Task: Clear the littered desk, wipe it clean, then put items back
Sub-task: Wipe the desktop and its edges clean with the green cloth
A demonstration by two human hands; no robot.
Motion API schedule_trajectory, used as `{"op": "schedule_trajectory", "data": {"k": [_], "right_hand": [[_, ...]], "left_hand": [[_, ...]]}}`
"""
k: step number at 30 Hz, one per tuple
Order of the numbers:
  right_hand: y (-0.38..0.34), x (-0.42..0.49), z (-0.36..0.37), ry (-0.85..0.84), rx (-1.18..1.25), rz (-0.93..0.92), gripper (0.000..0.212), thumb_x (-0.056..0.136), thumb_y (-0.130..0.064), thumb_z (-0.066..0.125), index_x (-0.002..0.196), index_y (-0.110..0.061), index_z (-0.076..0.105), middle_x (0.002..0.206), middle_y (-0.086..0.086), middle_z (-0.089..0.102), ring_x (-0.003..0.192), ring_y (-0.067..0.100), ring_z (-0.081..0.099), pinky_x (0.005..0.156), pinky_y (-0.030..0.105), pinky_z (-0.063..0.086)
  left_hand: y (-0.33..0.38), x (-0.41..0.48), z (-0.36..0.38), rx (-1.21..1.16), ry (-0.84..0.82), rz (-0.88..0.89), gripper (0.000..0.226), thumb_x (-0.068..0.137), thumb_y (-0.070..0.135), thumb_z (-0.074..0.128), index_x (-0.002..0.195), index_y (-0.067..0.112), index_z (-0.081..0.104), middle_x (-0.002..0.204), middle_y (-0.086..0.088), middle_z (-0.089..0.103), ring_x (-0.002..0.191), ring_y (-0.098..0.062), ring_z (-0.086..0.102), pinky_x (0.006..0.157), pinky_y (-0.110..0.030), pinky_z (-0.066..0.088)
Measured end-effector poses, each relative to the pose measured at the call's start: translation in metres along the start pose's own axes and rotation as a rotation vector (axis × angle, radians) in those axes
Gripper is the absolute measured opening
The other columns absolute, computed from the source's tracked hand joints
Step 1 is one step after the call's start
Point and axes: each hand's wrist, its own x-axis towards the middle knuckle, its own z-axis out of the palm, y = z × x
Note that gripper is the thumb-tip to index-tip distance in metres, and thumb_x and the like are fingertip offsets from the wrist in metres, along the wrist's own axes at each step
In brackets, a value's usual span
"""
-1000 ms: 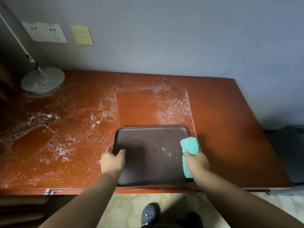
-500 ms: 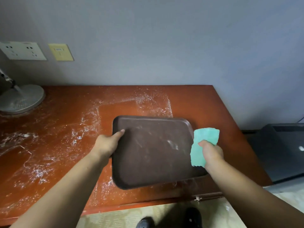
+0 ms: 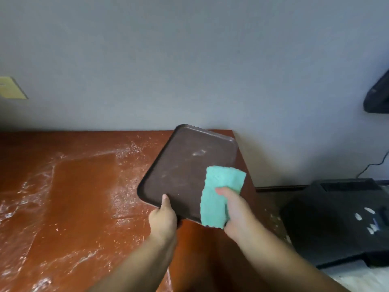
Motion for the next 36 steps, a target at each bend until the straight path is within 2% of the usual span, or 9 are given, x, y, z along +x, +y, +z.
{"op": "schedule_trajectory", "data": {"k": [4, 7, 10, 17, 21, 27, 31, 34, 36], "right_hand": [[-0.018, 0.049, -0.039, 0.324, -0.167, -0.186, 0.011, 0.082, -0.014, 0.061, 0.092, -0.011, 0.061, 0.081, 0.005, 0.066, 0.075, 0.027, 0.065, 0.073, 0.037, 0.056], [-0.034, 0.085, -0.070, 0.385, -0.360, -0.249, 0.018, 0.082, -0.011, 0.057, 0.098, -0.008, 0.064, 0.081, 0.005, 0.066, 0.072, 0.024, 0.063, 0.065, 0.031, 0.053], [-0.058, 0.120, -0.090, 0.398, -0.560, -0.315, 0.014, 0.085, -0.013, 0.056, 0.096, -0.006, 0.063, 0.077, 0.004, 0.062, 0.062, 0.016, 0.055, 0.049, 0.021, 0.038], [-0.085, 0.185, -0.086, 0.314, -0.843, -0.372, 0.011, 0.085, -0.016, 0.056, 0.091, -0.008, 0.061, 0.071, 0.002, 0.058, 0.059, 0.015, 0.052, 0.046, 0.020, 0.032], [-0.080, 0.200, -0.079, 0.279, -0.924, -0.391, 0.016, 0.085, -0.022, 0.059, 0.096, -0.011, 0.062, 0.086, 0.006, 0.064, 0.074, 0.022, 0.060, 0.058, 0.024, 0.046], [-0.064, 0.203, -0.086, 0.269, -1.059, -0.514, 0.021, 0.081, -0.022, 0.066, 0.094, -0.006, 0.064, 0.097, 0.008, 0.061, 0.081, 0.021, 0.058, 0.064, 0.026, 0.047], [-0.070, 0.190, -0.086, 0.217, -0.962, -0.595, 0.026, 0.078, -0.023, 0.070, 0.097, -0.008, 0.062, 0.100, 0.006, 0.057, 0.089, 0.024, 0.060, 0.070, 0.035, 0.056], [-0.074, 0.159, -0.078, 0.087, -1.043, -0.674, 0.030, 0.081, -0.031, 0.070, 0.103, -0.013, 0.058, 0.096, -0.001, 0.059, 0.085, 0.017, 0.061, 0.069, 0.030, 0.055], [-0.074, 0.135, -0.064, -0.050, -1.025, -0.615, 0.034, 0.081, -0.035, 0.070, 0.107, -0.019, 0.055, 0.096, -0.006, 0.060, 0.087, 0.014, 0.061, 0.071, 0.029, 0.054]], "left_hand": [[-0.034, -0.008, 0.063, 0.028, -0.086, -0.088, 0.027, 0.097, 0.030, 0.050, 0.093, 0.005, 0.059, 0.087, -0.009, 0.064, 0.069, -0.025, 0.060, 0.063, -0.032, 0.050], [-0.038, 0.002, 0.084, 0.068, -0.042, -0.077, 0.015, 0.094, 0.022, 0.056, 0.091, 0.008, 0.061, 0.086, -0.008, 0.064, 0.071, -0.025, 0.062, 0.070, -0.038, 0.050], [-0.031, 0.024, 0.091, 0.109, 0.045, -0.047, 0.009, 0.094, 0.011, 0.056, 0.091, 0.005, 0.062, 0.083, -0.011, 0.062, 0.066, -0.024, 0.061, 0.070, -0.039, 0.052], [-0.032, 0.065, 0.114, 0.275, 0.126, 0.009, 0.015, 0.090, 0.006, 0.060, 0.076, 0.010, 0.061, 0.072, -0.011, 0.062, 0.066, -0.024, 0.058, 0.069, -0.036, 0.053], [-0.038, 0.075, 0.123, 0.371, 0.156, 0.027, 0.026, 0.088, -0.003, 0.057, 0.072, 0.017, 0.058, 0.068, -0.007, 0.062, 0.063, -0.020, 0.059, 0.070, -0.035, 0.053], [-0.039, 0.092, 0.114, 0.415, 0.199, 0.001, 0.013, 0.087, 0.000, 0.058, 0.093, 0.008, 0.066, 0.069, -0.006, 0.064, 0.069, -0.023, 0.062, 0.078, -0.038, 0.056], [-0.035, 0.093, 0.100, 0.380, 0.275, 0.097, 0.016, 0.090, 0.005, 0.052, 0.096, 0.011, 0.065, 0.073, -0.002, 0.063, 0.066, -0.019, 0.060, 0.068, -0.033, 0.052], [-0.024, 0.084, 0.093, 0.432, 0.307, 0.224, 0.012, 0.090, 0.015, 0.056, 0.099, 0.013, 0.063, 0.073, 0.002, 0.059, 0.063, -0.015, 0.054, 0.061, -0.026, 0.045], [-0.014, 0.072, 0.091, 0.399, 0.185, 0.256, 0.013, 0.091, 0.021, 0.059, 0.099, 0.012, 0.064, 0.076, 0.002, 0.058, 0.065, -0.012, 0.052, 0.058, -0.025, 0.042]]}}
